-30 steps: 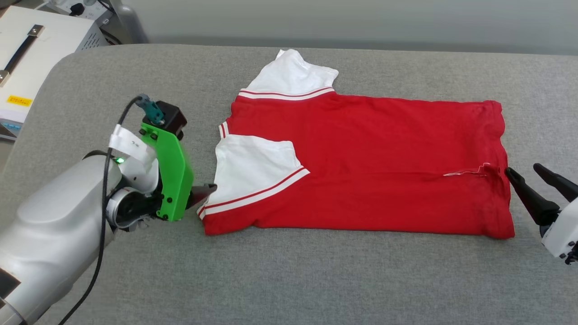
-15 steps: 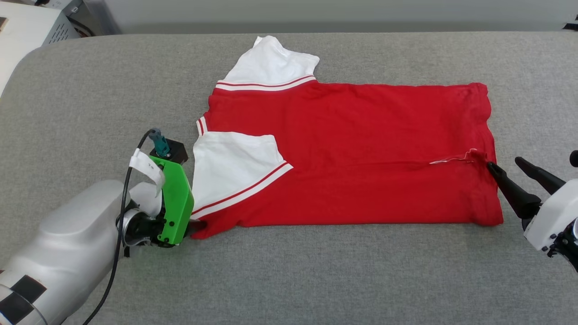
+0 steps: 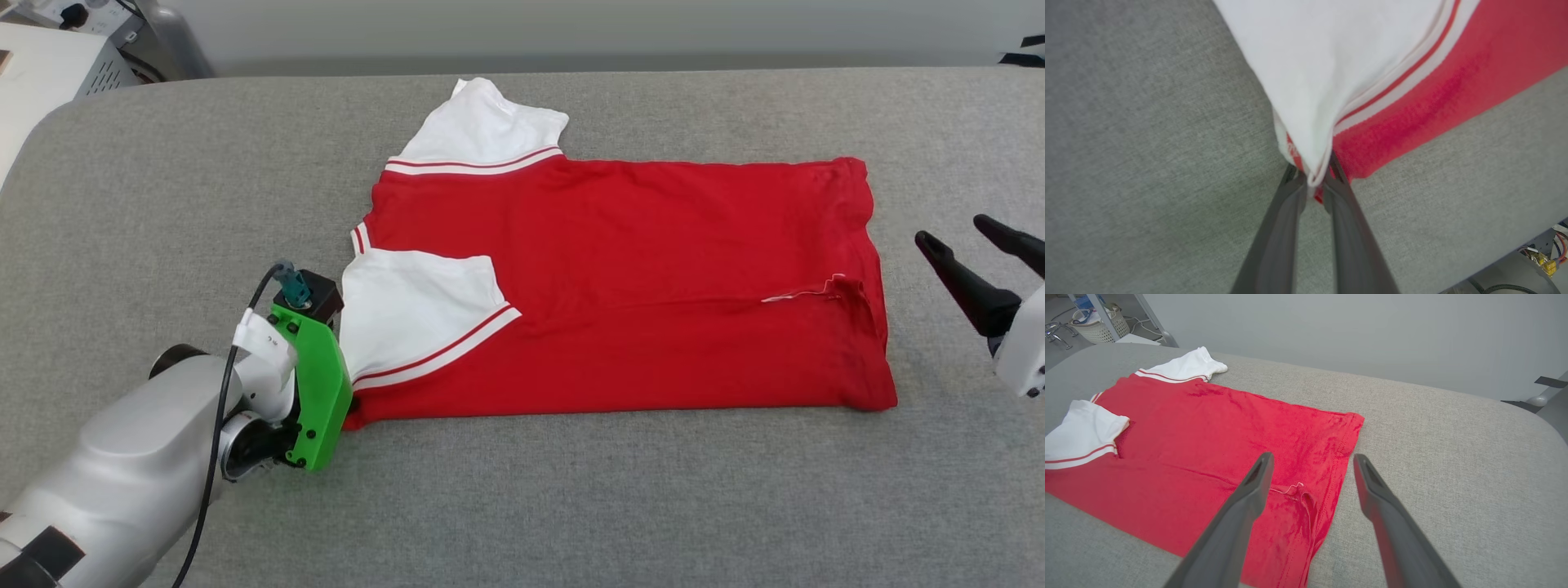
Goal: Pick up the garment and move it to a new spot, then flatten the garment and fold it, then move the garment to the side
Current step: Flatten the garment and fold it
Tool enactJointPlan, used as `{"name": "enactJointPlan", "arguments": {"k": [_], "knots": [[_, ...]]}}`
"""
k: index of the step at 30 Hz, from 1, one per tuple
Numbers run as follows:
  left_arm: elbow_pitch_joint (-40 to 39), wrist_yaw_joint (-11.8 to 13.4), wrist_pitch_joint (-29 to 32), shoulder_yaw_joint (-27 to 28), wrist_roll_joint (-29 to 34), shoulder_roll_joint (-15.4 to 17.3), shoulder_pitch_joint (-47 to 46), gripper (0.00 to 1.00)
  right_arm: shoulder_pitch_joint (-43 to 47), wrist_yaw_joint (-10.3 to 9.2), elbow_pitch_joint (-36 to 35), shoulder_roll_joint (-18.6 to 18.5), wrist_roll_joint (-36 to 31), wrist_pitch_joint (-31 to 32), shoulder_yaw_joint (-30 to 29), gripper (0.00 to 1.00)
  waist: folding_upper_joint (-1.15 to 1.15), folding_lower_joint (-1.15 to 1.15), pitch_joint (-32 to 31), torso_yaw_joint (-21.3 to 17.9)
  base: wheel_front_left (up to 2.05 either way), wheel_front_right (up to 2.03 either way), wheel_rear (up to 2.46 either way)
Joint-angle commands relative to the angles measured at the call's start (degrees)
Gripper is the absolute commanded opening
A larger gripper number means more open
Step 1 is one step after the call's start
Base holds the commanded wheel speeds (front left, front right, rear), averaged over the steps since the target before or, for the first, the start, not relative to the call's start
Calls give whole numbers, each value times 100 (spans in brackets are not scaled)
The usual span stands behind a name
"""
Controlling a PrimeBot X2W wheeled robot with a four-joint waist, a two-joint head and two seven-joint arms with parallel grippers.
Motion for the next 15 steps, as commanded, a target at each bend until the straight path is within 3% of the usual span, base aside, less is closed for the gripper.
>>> {"name": "enactJointPlan", "arguments": {"k": [1, 8, 15], "knots": [[-96, -15, -116, -56, 111, 38, 153, 0, -139, -2, -79, -100, -50, 177, 55, 100, 0, 0, -46, 32, 0, 0, 0], [-735, -16, -519, -73, 191, 356, 187, 0, -472, -2, -141, -596, -155, 1661, 444, 100, 0, 0, -93, 133, 0, 0, 0], [-1013, -16, -663, -87, 376, 443, 149, 0, -453, -2, 314, -432, -110, 2631, 696, 100, 0, 0, 38, 260, 0, 0, 0]]}}
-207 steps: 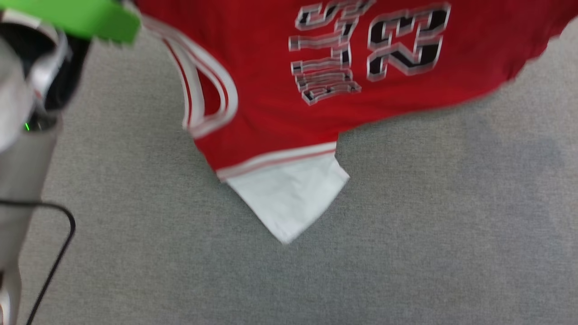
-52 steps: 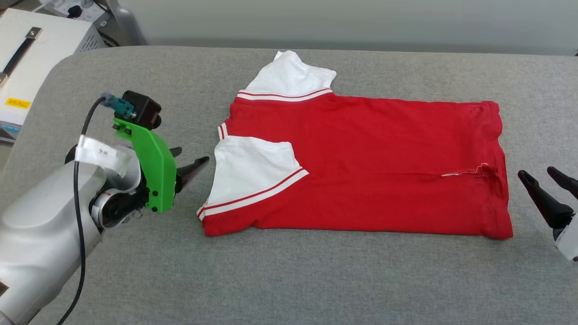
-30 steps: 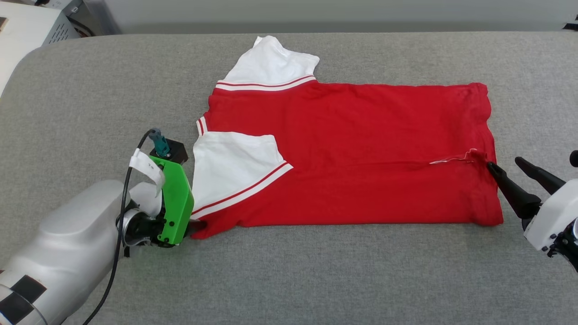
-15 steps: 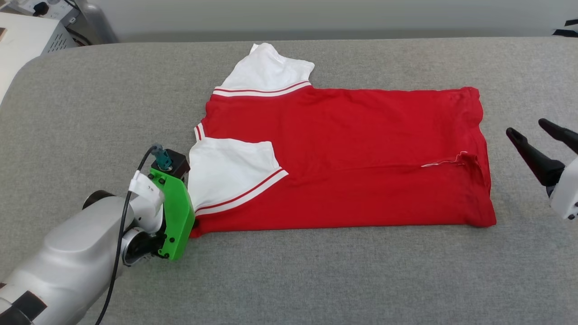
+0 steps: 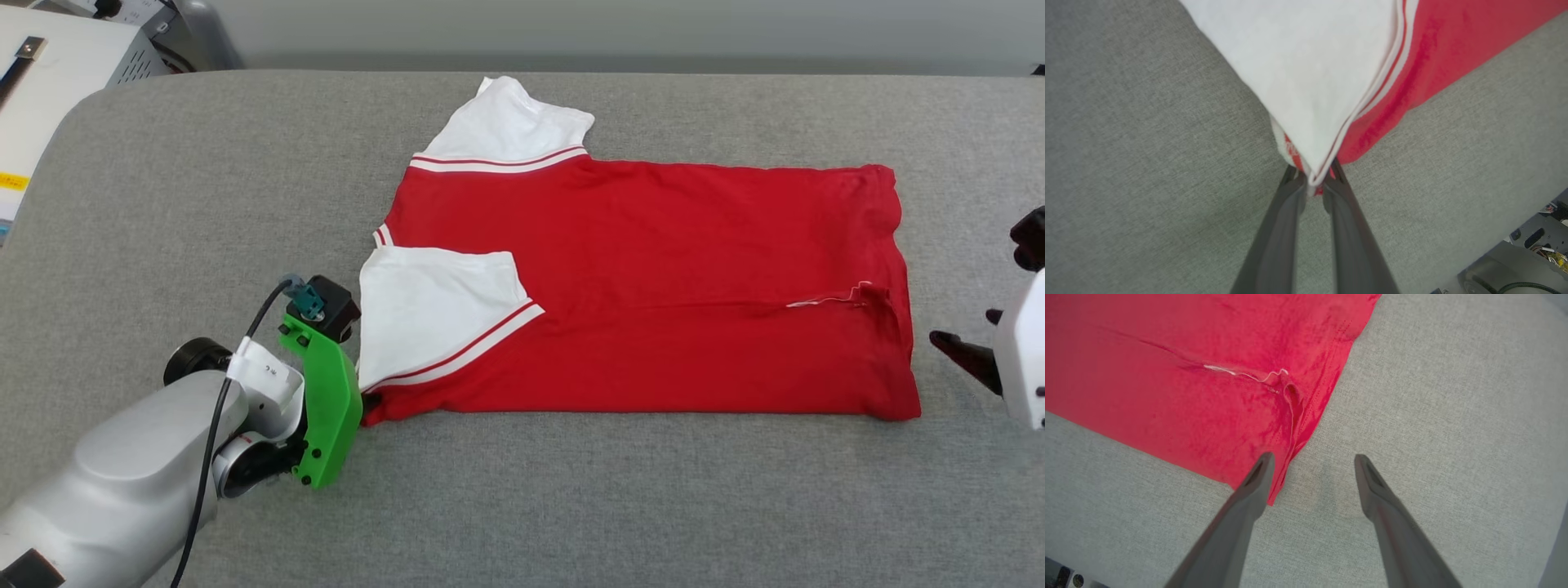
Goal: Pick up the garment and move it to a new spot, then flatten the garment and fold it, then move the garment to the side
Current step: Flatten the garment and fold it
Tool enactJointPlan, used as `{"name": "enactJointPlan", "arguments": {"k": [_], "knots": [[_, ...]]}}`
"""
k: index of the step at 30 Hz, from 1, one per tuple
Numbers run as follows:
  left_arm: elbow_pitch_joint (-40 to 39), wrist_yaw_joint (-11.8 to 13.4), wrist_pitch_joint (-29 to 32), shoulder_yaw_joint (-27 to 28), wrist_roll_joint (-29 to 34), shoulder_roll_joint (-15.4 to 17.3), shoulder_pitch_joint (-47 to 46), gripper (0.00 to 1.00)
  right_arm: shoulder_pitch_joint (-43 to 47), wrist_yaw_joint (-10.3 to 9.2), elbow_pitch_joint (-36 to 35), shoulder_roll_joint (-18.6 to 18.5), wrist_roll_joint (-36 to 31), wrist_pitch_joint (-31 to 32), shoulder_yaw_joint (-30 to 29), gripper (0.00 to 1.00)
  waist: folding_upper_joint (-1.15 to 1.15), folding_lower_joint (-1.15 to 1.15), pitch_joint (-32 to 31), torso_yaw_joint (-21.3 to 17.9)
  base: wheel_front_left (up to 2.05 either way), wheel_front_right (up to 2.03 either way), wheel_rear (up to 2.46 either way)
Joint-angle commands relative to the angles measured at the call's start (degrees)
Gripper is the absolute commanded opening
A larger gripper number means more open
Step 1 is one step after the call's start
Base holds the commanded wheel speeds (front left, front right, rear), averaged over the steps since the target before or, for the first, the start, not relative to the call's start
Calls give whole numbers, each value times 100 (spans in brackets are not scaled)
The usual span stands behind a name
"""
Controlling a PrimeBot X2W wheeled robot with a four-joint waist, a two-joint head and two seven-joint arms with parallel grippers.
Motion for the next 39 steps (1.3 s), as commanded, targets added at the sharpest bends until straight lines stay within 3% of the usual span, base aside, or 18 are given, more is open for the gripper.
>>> {"name": "enactJointPlan", "arguments": {"k": [1, 10, 18, 19, 20, 31, 39], "knots": [[-37, -16, -50, -5, 98, 19, 4, 0, -11, -2, 143, 109, 36, 47, 11, 100, 0, 0, 78, 63, 0, 0, 0], [-157, -16, -183, -11, 304, -38, -169, 0, 187, -2, 947, 591, 29, -119, 60, 100, 0, 0, 351, 239, 0, 0, 0], [-120, -16, -279, -20, 360, -74, -185, 0, 468, -2, 1423, 878, 74, -228, 532, 100, 0, 0, 460, 263, 0, 0, 0], [-102, -16, -293, -21, 364, -70, -167, 0, 475, -2, 1460, 897, 111, -275, 577, 64, 0, 0, 449, 251, 0, 0, 0], [-84, -16, -311, -23, 362, -65, -142, 0, 471, -2, 1478, 910, 146, -355, 590, 0, 0, 0, 429, 236, 0, 0, 0], [-239, -15, -597, 68, 108, 278, 209, 0, 555, -2, 958, 575, 414, -1304, 425, 0, 0, 0, -146, 92, 0, 0, 0], [-1025, 241, -557, 84, -82, 802, 569, 0, 1209, -2, 190, 189, 642, -1409, 49, 0, 0, 0, -467, 61, 0, 0, 0]]}}
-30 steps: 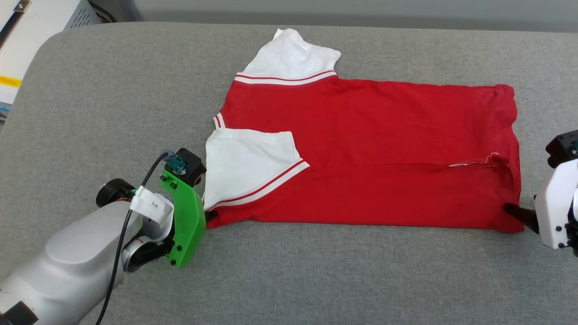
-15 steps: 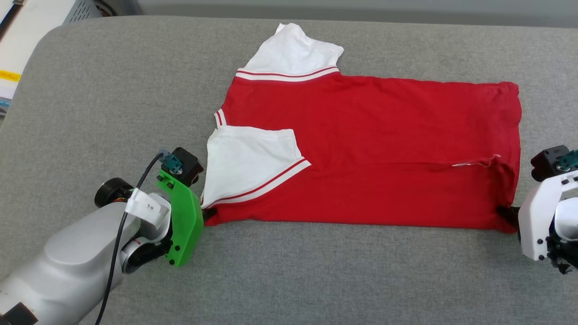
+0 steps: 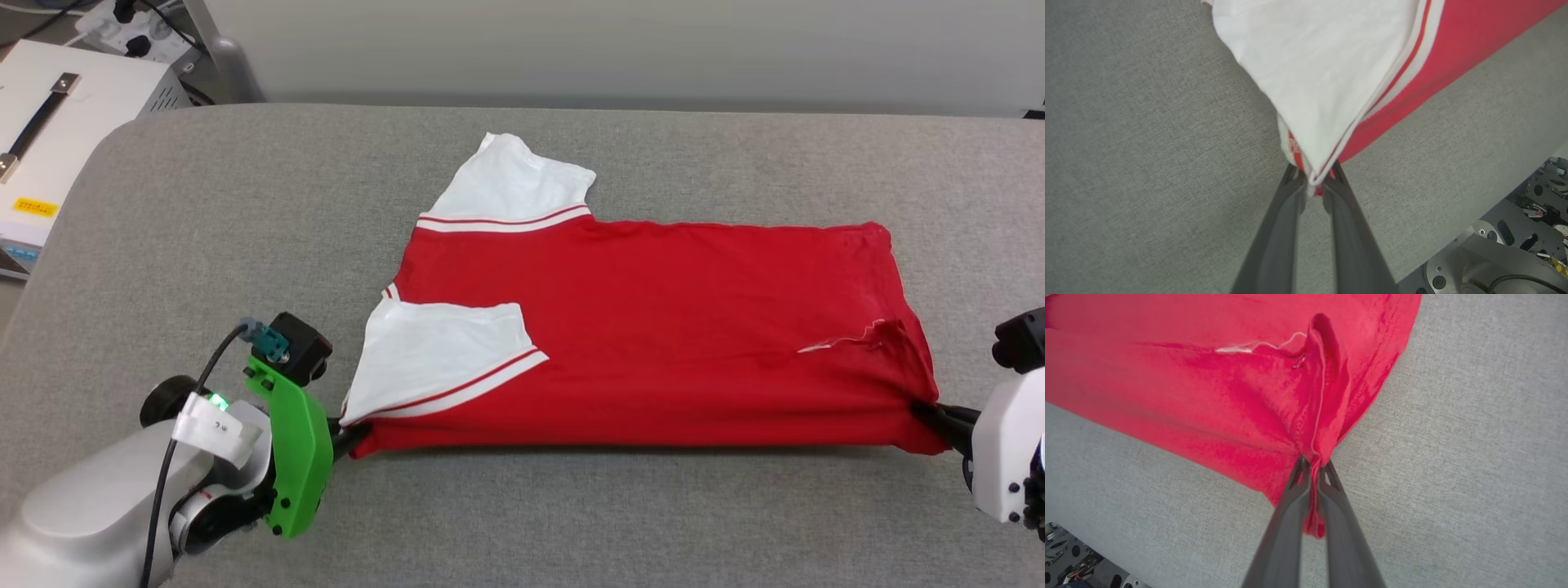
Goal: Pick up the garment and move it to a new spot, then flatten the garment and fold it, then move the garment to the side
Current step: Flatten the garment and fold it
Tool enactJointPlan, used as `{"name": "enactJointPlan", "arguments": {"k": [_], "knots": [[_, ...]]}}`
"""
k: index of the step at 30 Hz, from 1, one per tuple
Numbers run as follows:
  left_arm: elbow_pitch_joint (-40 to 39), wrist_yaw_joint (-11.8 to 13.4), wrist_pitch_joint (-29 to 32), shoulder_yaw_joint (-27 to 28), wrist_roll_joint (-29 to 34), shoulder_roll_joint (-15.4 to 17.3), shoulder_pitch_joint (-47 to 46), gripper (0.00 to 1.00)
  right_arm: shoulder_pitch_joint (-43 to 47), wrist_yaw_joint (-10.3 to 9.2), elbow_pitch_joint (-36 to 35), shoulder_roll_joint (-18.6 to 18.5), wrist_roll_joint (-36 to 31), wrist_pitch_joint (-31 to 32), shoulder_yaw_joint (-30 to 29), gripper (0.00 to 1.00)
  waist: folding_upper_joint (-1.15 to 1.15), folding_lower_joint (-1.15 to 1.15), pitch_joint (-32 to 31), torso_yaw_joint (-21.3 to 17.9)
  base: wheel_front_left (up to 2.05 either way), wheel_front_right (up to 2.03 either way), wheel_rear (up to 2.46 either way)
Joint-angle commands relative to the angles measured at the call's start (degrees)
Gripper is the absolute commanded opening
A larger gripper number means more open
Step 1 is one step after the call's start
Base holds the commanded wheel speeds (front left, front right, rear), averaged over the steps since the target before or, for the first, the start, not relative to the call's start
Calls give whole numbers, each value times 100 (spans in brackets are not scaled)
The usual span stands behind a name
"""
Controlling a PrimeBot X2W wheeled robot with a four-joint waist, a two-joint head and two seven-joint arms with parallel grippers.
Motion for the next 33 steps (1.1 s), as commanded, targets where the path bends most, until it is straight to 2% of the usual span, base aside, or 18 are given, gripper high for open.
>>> {"name": "enactJointPlan", "arguments": {"k": [1, 5, 10, 15, 21, 22, 23, 27, 33], "knots": [[-135, 89, 22, 8, -44, 133, 164, 0, 208, -1, -113, -74, 53, 20, -103, 0, 0, 0, -107, -25, 0, 0, 0], [-589, 293, 40, -8, -118, 328, 425, 0, 688, -1, -409, -159, 126, 173, -402, 0, 0, 0, -136, -38, 0, 0, 0], [-789, 506, 49, -36, -172, 326, 736, 0, 1133, -1, -453, -71, 106, 311, -791, 0, 0, 0, -31, -87, 0, 0, 0], [-513, 537, 47, -50, -252, 129, 906, 0, 1197, -1, -159, 248, -5, 385, -892, 0, 0, 0, 142, -138, 0, 0, 0], [53, 422, -27, -56, -292, -171, 981, 0, 1091, -1, 379, 604, -256, 231, -771, 0, 0, 0, 208, -132, 0, 0, 0], [128, 419, -69, -47, -292, -198, 991, 42, 1084, -1, 429, 634, -321, 138, -763, 53, 0, 0, 180, -124, 0, 0, 0], [174, 420, -123, -34, -275, -202, 992, 100, 1078, -1, 442, 661, -394, 9, -768, 100, 0, 0, 142, -117, 0, 0, 0], [104, 439, -312, 25, -160, -61, 955, 100, 1124, -1, 289, 763, -558, -472, -908, 100, 0, 0, -35, -105, 0, 0, 0], [-607, 644, -494, 396, -192, 399, 682, 100, 1259, -1, -329, 910, -962, -1174, -1410, 100, 0, 0, -202, -141, 0, 0, 0]]}}
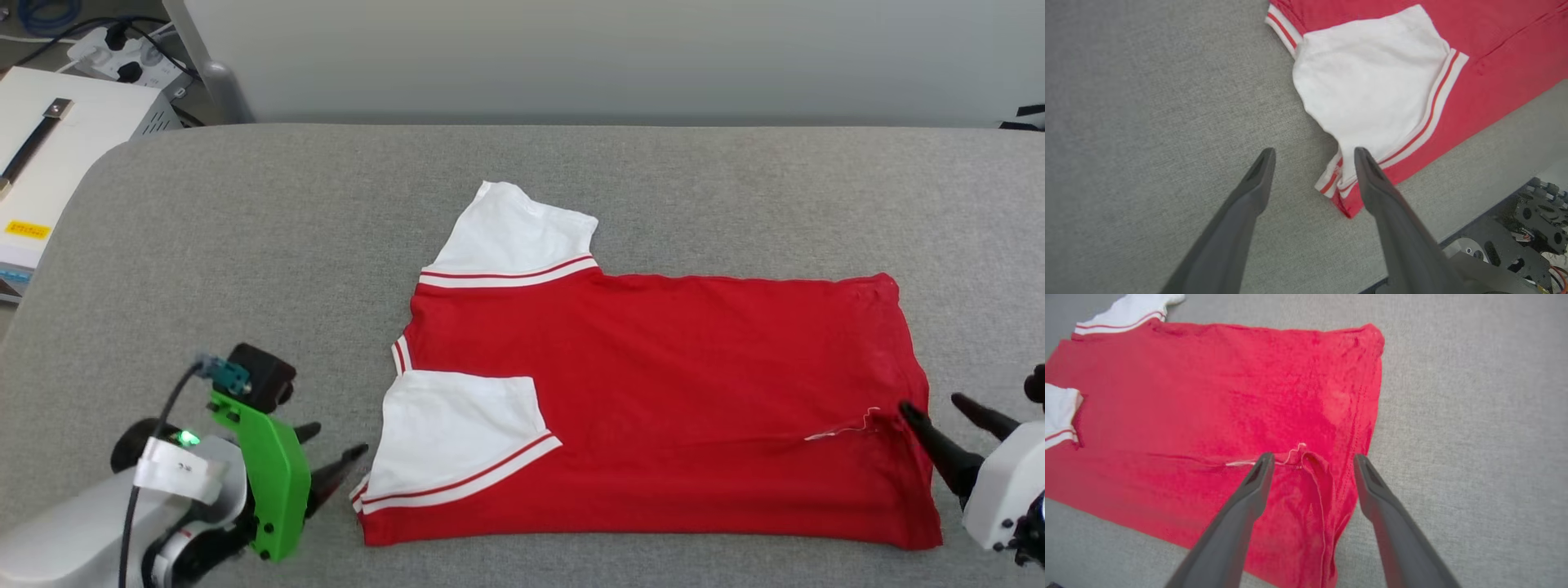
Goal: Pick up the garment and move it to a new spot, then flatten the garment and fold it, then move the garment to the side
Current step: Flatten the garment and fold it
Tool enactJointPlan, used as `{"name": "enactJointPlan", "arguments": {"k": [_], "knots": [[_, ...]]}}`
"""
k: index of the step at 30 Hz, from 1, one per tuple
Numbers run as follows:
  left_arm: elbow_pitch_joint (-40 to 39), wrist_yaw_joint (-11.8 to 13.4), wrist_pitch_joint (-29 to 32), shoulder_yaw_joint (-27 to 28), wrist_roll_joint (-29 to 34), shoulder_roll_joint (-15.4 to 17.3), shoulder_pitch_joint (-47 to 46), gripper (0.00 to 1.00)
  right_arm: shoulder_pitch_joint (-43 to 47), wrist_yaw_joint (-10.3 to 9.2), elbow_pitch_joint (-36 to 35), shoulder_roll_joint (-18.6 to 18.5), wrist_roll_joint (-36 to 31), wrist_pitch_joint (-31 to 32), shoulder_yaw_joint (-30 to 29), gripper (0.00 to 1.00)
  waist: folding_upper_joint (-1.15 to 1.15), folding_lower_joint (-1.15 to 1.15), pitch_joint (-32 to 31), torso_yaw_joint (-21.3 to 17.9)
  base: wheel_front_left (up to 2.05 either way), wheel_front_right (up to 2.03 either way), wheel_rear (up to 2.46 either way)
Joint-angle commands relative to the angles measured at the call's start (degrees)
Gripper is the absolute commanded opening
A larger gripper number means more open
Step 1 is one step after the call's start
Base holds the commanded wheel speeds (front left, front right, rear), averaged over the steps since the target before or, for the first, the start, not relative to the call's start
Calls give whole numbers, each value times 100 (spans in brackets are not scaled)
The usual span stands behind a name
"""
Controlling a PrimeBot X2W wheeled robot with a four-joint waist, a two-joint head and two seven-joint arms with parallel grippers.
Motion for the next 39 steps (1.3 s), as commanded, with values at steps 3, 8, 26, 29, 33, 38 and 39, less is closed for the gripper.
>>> {"name": "enactJointPlan", "arguments": {"k": [3, 8, 26, 29, 33, 38, 39], "knots": [[-380, 241, -99, 288, 139, 292, -417, 100, 44, -4, -414, 242, -398, -479, -493, 100, 0, 0, -11, -90, 0, 0, 0], [-389, 484, -355, 697, 417, 287, -1046, 100, -86, -4, -988, 876, -1134, -1125, -1167, 100, 0, 0, 249, -255, 0, 0, 0], [2135, -407, 2025, 834, -99, -1144, -3688, 100, -734, -4, -2150, 1939, -2304, -1480, -1069, 100, 0, 0, 1948, -1081, 0, 0, 0], [2549, -465, 2462, 763, -126, -1357, -4047, 100, -853, -4, -2156, 1961, -2325, -1501, -1015, 100, 0, 0, 2152, -1168, 0, 0, 0], [2994, -545, 2730, 667, -41, -1589, -4408, 100, -1023, -4, -2102, 1986, -2316, -1558, -941, 100, 0, 0, 2369, -1266, 0, 0, 0], [3511, -625, 2692, 435, 276, -1774, -4597, 100, -1207, -4, -1950, 2079, -2251, -1653, -837, 100, 0, 0, 2505, -1351, 0, 0, 0], [3628, -641, 2642, 409, 308, -1812, -4592, 100, -1235, -4, -1913, 2095, -2235, -1677, -814, 100, 0, 0, 2522, -1366, 0, 0, 0]]}}
